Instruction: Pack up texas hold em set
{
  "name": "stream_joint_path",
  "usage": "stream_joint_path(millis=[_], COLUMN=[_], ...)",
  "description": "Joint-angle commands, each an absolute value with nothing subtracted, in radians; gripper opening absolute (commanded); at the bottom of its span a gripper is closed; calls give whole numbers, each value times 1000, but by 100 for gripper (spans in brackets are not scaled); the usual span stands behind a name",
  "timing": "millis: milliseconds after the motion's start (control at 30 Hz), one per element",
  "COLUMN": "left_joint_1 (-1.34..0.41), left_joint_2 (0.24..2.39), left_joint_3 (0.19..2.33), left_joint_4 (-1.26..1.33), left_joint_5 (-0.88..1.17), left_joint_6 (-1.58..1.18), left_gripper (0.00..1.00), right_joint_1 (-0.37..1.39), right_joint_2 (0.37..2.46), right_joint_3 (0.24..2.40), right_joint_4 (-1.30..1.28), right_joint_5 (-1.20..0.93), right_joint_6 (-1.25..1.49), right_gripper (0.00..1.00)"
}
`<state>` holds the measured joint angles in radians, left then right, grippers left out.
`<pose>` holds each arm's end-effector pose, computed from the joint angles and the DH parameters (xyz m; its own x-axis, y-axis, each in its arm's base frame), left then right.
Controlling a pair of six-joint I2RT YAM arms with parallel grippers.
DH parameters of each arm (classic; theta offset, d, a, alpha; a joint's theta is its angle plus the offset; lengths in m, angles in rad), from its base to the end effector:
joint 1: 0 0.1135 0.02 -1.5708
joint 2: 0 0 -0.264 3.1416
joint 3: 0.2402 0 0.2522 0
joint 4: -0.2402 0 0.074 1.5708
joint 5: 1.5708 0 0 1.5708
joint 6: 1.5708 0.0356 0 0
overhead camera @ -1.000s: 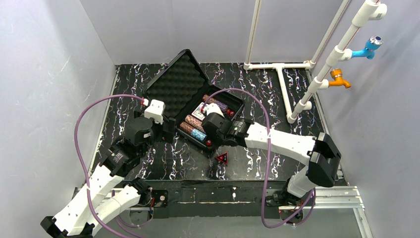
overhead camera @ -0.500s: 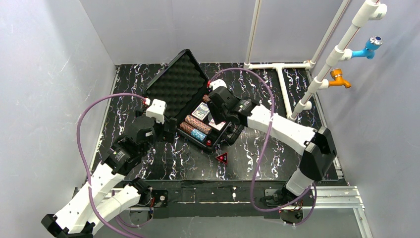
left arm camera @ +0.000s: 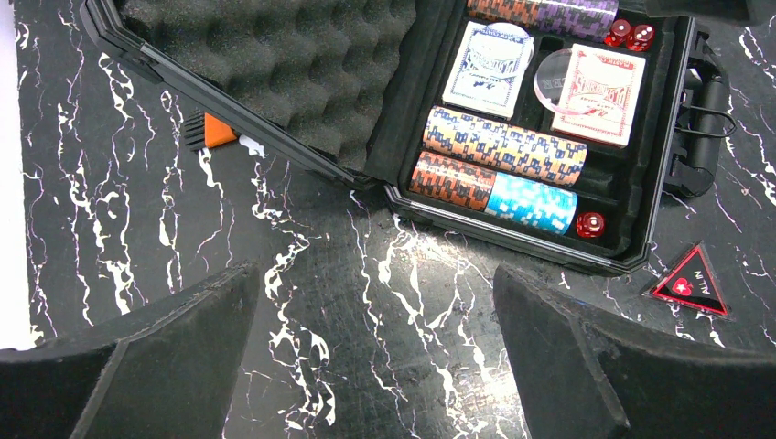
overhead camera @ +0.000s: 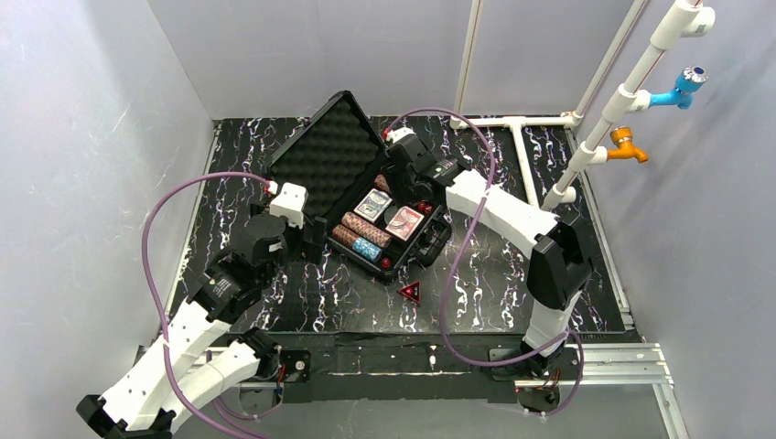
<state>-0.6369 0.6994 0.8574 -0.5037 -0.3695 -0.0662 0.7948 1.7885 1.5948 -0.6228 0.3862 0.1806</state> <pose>0.1293 -0.0796 0.3449 -0.2904 0.1381 -0.9469 0.2628 0.9630 0.0599 0.2913 0.2777 0.3050 -0.5884 -0.3620 -0.7229 -0.3810 0.9128 -0.1470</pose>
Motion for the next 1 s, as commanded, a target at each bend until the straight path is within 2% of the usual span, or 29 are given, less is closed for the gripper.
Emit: stream_joint_path(millis=[0,467,967], left_joint_1=[-632,-632,-632], left_joint_2=[699,698,698], left_joint_3=[862,860,859], left_joint_4=[-511,-511,-511], left_joint_5=[-368,-373,-374], left_joint_6=[-58,-57,-57], left_gripper=[99,99,99], right_joint_1=[781,768,768], right_joint_2=[1828,2006,2125], right_joint_3=[1678,1868,1930], right_joint_4=[-608,-696,-793], right_joint_5=[363,299,244], right_joint_6=[152,138,155], right_gripper=[56,56,56])
